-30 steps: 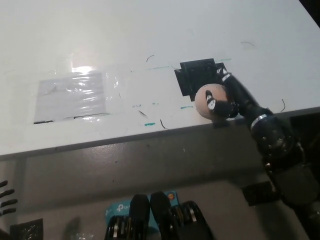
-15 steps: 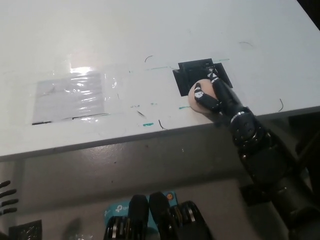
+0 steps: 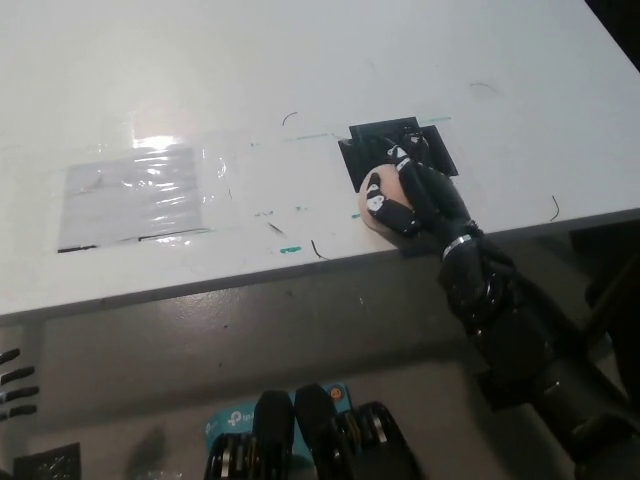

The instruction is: The robot uses its right hand to grab and squeeze a pink dumpling toy kept on the black mask on the desk

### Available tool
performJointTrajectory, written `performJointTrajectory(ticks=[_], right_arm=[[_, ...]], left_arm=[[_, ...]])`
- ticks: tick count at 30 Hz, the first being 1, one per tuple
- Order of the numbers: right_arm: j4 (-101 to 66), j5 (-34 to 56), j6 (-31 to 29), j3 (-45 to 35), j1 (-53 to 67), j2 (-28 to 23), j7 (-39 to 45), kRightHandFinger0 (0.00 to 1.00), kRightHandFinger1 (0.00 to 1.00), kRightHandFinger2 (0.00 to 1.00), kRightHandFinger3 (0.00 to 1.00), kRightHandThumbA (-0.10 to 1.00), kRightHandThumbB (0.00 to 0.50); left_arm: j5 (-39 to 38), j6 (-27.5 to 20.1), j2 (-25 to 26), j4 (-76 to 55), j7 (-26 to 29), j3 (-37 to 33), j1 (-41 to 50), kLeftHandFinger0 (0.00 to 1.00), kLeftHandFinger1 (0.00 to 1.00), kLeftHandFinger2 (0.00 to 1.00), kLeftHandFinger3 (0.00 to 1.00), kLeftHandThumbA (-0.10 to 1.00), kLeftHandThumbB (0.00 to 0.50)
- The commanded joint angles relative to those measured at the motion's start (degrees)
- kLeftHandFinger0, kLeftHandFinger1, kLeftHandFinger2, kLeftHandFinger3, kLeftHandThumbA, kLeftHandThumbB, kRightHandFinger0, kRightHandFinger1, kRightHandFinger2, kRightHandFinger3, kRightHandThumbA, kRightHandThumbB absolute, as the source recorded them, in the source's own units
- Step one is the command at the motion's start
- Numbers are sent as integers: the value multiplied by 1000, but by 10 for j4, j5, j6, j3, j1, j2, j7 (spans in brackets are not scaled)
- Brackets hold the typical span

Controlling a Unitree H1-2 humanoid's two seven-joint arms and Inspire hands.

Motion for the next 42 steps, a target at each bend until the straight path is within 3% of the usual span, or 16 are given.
performJointTrajectory(ticks=[1, 2, 4, 6, 9, 10, 14, 15, 17, 19, 26, 28, 33, 37, 39, 42], right_arm=[[43, -67, -128, 32, 33, 24, -136, 0, 257, 537, 121, -100, 0], [51, -95, -153, 41, 30, 17, -207, 0, 321, 710, 306, -100, 0], [54, -97, -178, 37, 25, 14, -236, 0, 321, 709, 512, -100, 0], [39, -103, -178, 27, 16, 5, -273, 0, 258, 723, 565, -100, 0], [34, -97, -199, 12, 8, 2, -300, 0, 151, 586, 423, -100, 0], [22, -97, -208, 5, 1, -6, -307, 76, 114, 553, 428, -100, 0], [-1, -110, -222, -6, -15, -20, -344, 0, 18, 479, 413, -100, 0], [-6, -107, -223, -10, -15, -21, -343, 143, 2, 466, 397, -100, 0], [-18, -116, -215, -16, -19, -24, -357, 4, 0, 483, 384, -100, 67], [-23, -137, -200, -10, -25, -31, -375, 0, 106, 657, 430, -100, 89], [-73, -127, -197, -49, -54, -46, -357, 0, 293, 628, 533, -100, 80], [-70, -135, -197, -57, -63, -46, -370, 12, 231, 545, 407, -100, 184], [-70, -141, -195, -59, -52, -38, -369, 0, 219, 563, 387, -100, 212], [-62, -146, -204, -57, -50, -37, -368, 0, 229, 572, 383, -100, 223], [-50, -142, -216, -58, -52, -34, -367, 0, 121, 464, 360, -100, 142], [-52, -141, -207, -59, -53, -33, -358, 0, 84, 464, 349, -100, 151]], left_arm=[[-8, 8, 20, -13, -2, 3, -10, 703, 726, 800, 866, 1000, 92], [-4, 8, 17, -14, -2, 6, -10, 664, 705, 766, 827, 1000, 93], [-2, 6, 17, -14, -3, 5, -8, 658, 703, 773, 834, 1000, 102], [-7, 8, 17, -16, -1, 5, -7, 700, 723, 793, 860, 1000, 103], [-4, 8, 16, -17, -4, 6, -6, 703, 726, 800, 902, 1000, 99], [-3, 8, 16, -18, 2, 4, -6, 692, 721, 782, 884, 1000, 101], [-4, 8, 13, -18, 2, 4, -2, 701, 737, 826, 905, 1000, 103], [-5, 8, 13, -20, 3, 3, -1, 711, 745, 829, 908, 1000, 95], [-8, 8, 11, -21, 4, 6, 0, 739, 754, 826, 895, 1000, 101], [-7, 8, 11, -21, 2, 5, 0, 737, 755, 825, 894, 1000, 98], [-3, -1, 11, -16, -3, 6, 0, 708, 750, 809, 885, 1000, 107], [-5, 3, 13, -15, -5, 6, -2, 706, 746, 812, 875, 1000, 117], [-6, 8, 13, -16, -1, 7, -3, 707, 736, 807, 865, 1000, 110], [-3, 7, 15, -18, -1, 8, -6, 693, 715, 798, 864, 1000, 112], [-6, 2, 17, -13, -6, 8, -9, 706, 734, 817, 887, 1000, 124], [-5, 6, 18, -17, -4, 7, -11, 706, 735, 814, 875, 1000, 117]])
